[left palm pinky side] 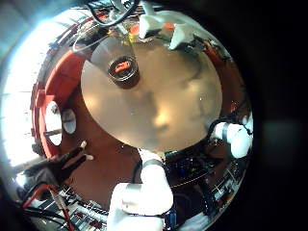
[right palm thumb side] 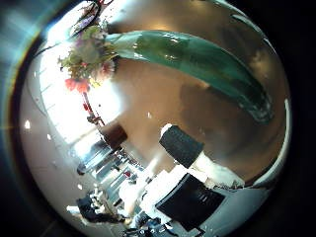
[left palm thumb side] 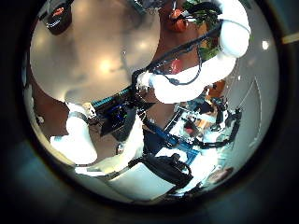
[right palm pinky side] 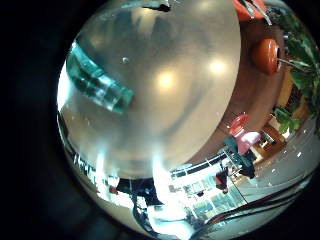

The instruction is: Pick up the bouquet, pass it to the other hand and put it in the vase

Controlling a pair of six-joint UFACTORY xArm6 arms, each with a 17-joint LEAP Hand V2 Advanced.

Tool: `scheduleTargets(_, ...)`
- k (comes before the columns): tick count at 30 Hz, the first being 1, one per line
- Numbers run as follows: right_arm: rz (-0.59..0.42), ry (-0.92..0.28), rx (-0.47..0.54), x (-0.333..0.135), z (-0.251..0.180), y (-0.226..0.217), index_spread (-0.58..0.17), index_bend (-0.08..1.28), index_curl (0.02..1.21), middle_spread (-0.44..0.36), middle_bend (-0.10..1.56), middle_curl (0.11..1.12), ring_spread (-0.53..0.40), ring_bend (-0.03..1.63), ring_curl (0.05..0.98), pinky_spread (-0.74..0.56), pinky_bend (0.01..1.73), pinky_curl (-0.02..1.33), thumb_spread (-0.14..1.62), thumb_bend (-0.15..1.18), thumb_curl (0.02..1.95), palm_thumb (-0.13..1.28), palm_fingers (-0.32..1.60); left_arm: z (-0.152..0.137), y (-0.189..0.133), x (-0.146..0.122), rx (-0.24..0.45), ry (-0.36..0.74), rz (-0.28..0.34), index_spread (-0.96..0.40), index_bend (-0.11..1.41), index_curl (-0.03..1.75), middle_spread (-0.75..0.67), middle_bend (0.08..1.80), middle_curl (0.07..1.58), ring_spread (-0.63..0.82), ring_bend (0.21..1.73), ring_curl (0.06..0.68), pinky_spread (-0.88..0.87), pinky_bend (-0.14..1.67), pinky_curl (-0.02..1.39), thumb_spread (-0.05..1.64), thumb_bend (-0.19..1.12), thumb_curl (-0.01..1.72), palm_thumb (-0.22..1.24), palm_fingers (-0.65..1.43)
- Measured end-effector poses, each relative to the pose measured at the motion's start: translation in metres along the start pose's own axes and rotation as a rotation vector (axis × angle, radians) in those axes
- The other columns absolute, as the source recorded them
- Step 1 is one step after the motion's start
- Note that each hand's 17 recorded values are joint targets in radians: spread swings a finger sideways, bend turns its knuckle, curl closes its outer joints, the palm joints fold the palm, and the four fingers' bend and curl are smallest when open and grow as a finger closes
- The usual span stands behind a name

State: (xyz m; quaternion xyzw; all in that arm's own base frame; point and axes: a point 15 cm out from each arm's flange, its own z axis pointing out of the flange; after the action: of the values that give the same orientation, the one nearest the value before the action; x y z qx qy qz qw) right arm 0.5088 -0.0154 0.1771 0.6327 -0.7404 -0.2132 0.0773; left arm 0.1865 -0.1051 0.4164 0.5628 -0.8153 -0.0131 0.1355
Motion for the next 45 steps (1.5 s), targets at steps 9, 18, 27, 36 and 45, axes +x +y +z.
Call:
scheduleTargets(9, 0.011, 0.006, -0.027, 0.002, 0.015, -0.004, -0.133, 0.16, 0.29, 0.100, 0.34, 0.39, 0.081, 0.72, 0.282, 0.31, 0.53, 0.25, 1.11, -0.02, 0.37, 0.53, 0.36, 0.001, -0.002, -0.001, 0.000, 0.003, -0.005, 0.13, 0.16, 0.30, 0.45, 0.20, 0.35, 0.57, 0.52, 0.199, 0.52, 0.22, 0.33, 1.06, -0.02, 0.32, 0.36, 0.05)
scheduleTargets(18, 0.028, 0.031, -0.061, 0.007, 0.030, -0.006, -0.169, 0.16, 0.30, 0.025, 0.44, 0.42, -0.048, 0.91, 0.321, 0.18, 0.54, 0.22, 1.09, -0.01, 0.40, 0.62, 0.61, -0.002, 0.001, -0.002, 0.009, 0.003, -0.007, 0.13, 0.16, 0.30, 0.45, 0.20, 0.35, 0.58, 0.52, 0.199, 0.52, 0.22, 0.32, 1.06, -0.02, 0.32, 0.36, 0.05)
scheduleTargets(27, 0.016, 0.137, -0.068, 0.011, 0.033, -0.004, -0.373, 0.55, 0.48, -0.163, 0.84, 0.61, -0.218, 1.14, 0.449, -0.32, 0.99, 0.37, 1.00, 0.01, 0.47, 0.86, 1.36, -0.003, 0.000, -0.002, 0.010, 0.003, -0.003, 0.13, 0.16, 0.30, 0.45, 0.20, 0.35, 0.58, 0.52, 0.200, 0.52, 0.22, 0.32, 1.06, -0.02, 0.32, 0.36, 0.05)
scheduleTargets(36, -0.001, 0.156, 0.185, -0.002, -0.043, -0.013, -0.356, 1.04, 0.76, -0.180, 1.24, 0.80, -0.240, 1.35, 0.591, -0.24, 1.35, 0.56, 0.93, 0.09, 0.61, 1.12, 1.17, -0.007, 0.001, -0.008, 0.024, 0.007, -0.002, 0.13, 0.16, 0.30, 0.45, 0.20, 0.35, 0.58, 0.52, 0.200, 0.52, 0.22, 0.32, 1.06, -0.02, 0.33, 0.36, 0.05)
scheduleTargets(45, -0.048, 0.142, 0.502, -0.016, -0.144, 0.042, -0.301, 1.15, 0.87, -0.151, 1.36, 0.83, -0.230, 1.43, 0.675, -0.19, 1.42, 0.67, 0.92, 0.11, 0.74, 1.18, 1.09, -0.016, -0.006, -0.014, 0.052, 0.028, -0.012, 0.13, 0.16, 0.30, 0.45, 0.20, 0.35, 0.57, 0.53, 0.200, 0.53, 0.23, 0.33, 1.06, -0.02, 0.33, 0.36, 0.06)
